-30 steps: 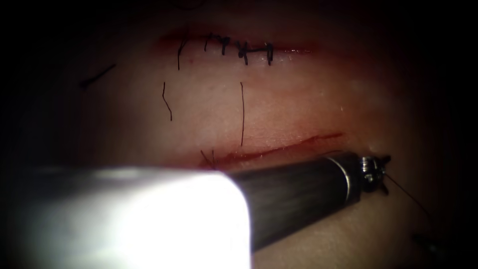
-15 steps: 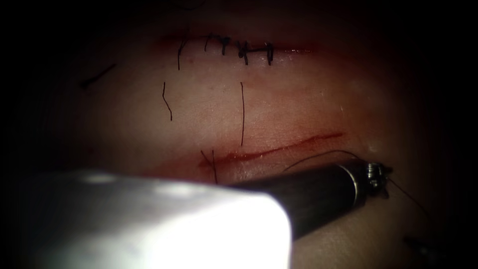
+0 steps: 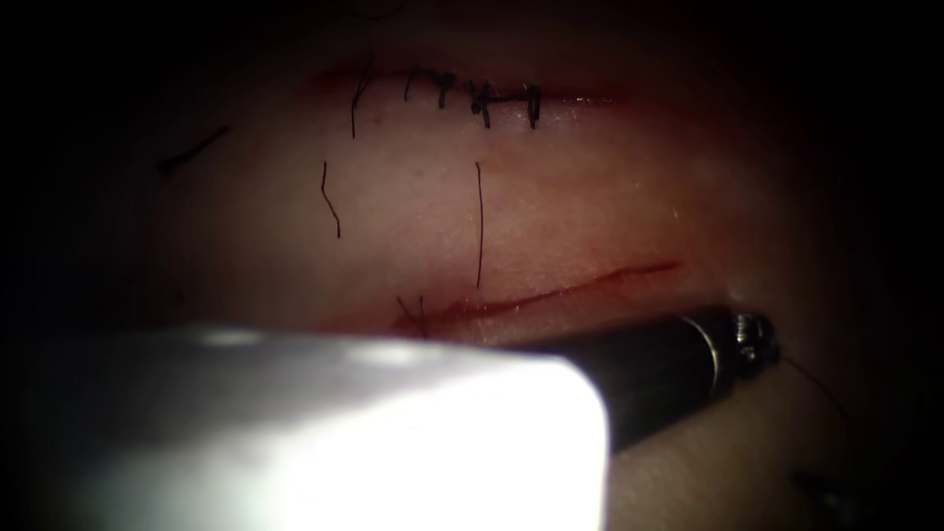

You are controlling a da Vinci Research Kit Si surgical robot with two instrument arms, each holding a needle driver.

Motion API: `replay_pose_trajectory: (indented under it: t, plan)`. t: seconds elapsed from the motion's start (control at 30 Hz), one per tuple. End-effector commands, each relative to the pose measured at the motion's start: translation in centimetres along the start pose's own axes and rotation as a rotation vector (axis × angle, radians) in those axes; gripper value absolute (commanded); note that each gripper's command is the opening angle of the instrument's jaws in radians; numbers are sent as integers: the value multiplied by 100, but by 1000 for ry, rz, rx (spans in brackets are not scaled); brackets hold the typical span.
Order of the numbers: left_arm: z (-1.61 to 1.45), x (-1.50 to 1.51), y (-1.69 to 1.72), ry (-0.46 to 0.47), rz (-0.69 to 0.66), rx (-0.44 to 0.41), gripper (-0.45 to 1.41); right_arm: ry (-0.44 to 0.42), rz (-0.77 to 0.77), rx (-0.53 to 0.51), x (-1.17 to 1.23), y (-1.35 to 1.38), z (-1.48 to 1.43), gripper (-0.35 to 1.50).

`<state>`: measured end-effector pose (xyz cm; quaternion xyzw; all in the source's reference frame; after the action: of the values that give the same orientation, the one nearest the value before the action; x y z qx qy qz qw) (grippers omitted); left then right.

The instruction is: Wound Closure

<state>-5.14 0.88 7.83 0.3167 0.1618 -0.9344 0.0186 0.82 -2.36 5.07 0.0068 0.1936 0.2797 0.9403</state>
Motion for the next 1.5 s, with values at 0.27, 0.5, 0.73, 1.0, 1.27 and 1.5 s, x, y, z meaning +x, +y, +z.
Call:
replay_pose_trajectory:
  t: [0.27, 0.5, 0.73, 1.0, 1.27, 1.5]
  plan:
    - [-83, -15, 7, 152, -22, 86, -45, 170, 80, 12, 16, 24, -49, 145]
    - [-155, -42, 41, 240, -36, 129, -45, 345, 108, 25, 47, 74, -105, 145]
    - [-244, -74, 92, 416, -56, 178, -45, 550, 132, 27, 83, 117, -97, 140]
    - [-307, -109, 132, 577, -55, 190, -45, 622, 134, 55, 111, 128, -36, 138]
    - [-335, -141, 155, 708, 0, 124, -45, 655, 112, 107, 162, 114, 62, 140]
    - [-343, -153, 151, 798, 30, 99, -45, 585, -8, 205, 180, 74, 150, 136]
